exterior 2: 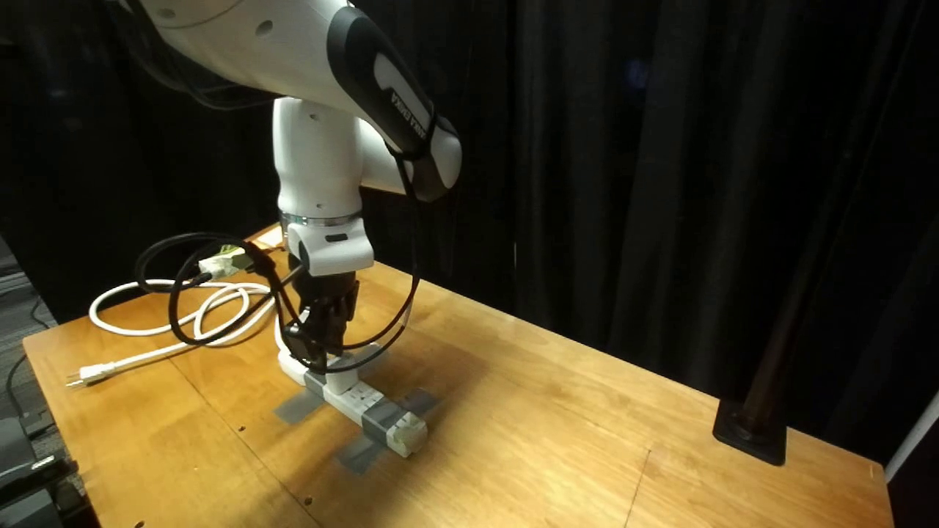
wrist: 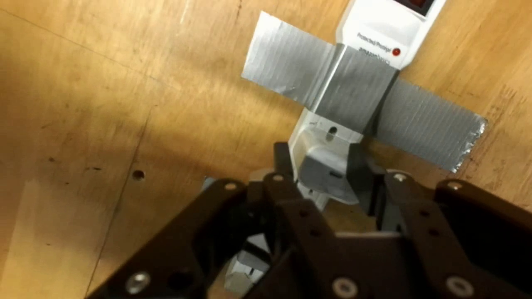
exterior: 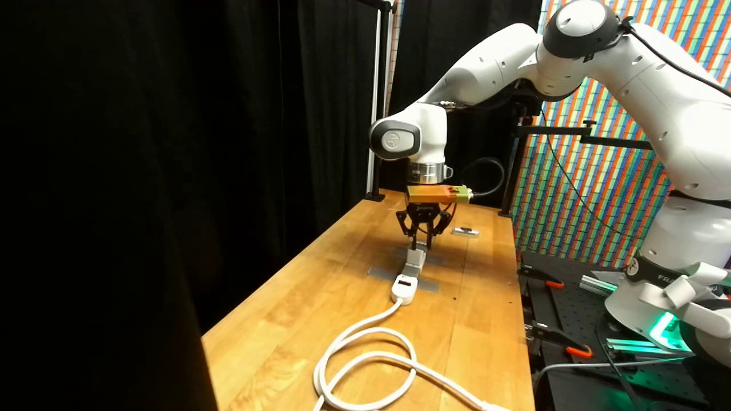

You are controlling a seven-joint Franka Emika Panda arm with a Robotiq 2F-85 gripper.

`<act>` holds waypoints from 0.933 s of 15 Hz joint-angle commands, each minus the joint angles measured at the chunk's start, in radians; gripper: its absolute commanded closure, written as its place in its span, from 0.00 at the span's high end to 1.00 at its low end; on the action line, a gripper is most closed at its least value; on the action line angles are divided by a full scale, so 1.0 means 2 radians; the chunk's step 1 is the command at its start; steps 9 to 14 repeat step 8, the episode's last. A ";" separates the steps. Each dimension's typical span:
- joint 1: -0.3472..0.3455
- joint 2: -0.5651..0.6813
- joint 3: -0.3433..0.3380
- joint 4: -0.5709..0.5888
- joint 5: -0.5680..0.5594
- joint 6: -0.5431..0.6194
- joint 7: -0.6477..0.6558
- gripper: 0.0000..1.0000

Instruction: Plug the USB head into the extension cable

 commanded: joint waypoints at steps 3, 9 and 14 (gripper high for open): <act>-0.055 -0.082 0.073 -0.091 0.006 0.008 -0.015 0.87; -0.169 -0.069 0.214 -0.131 0.006 0.061 -0.055 1.00; -0.169 -0.069 0.214 -0.131 0.006 0.061 -0.055 1.00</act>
